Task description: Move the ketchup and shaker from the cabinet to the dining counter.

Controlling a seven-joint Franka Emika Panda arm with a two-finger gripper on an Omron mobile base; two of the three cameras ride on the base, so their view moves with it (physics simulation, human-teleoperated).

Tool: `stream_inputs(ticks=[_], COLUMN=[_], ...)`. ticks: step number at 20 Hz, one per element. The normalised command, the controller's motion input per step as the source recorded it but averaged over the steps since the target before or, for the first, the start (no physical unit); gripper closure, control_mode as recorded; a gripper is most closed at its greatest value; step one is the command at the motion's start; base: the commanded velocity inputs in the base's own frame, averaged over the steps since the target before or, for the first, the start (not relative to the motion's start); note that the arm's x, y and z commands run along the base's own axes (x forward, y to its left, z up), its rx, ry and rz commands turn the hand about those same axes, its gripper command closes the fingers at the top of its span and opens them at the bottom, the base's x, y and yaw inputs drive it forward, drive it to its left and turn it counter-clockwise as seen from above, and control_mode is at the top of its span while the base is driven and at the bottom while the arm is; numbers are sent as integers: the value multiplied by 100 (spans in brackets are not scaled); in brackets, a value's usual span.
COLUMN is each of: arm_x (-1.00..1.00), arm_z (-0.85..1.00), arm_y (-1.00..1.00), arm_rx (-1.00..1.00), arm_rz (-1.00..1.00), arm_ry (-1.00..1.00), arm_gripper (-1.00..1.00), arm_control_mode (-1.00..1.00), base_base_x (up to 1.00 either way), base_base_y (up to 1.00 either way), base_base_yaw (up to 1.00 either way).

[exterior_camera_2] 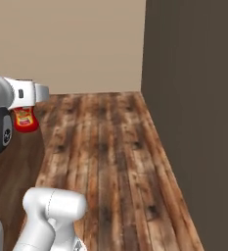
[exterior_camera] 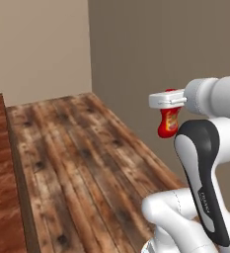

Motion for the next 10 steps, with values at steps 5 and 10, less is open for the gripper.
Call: stream_inputs(ticks=[5,10], arm_x=[0,0], arm_z=[0,0], arm_y=[0,0], arm_rx=[0,0], arm_rz=[0,0], arm_ry=[0,0], arm_gripper=[100,100], arm_control_mode=[100,100], base_base_x=[87,88], base_base_y=[-3,-10], base_base_yaw=[27,21])
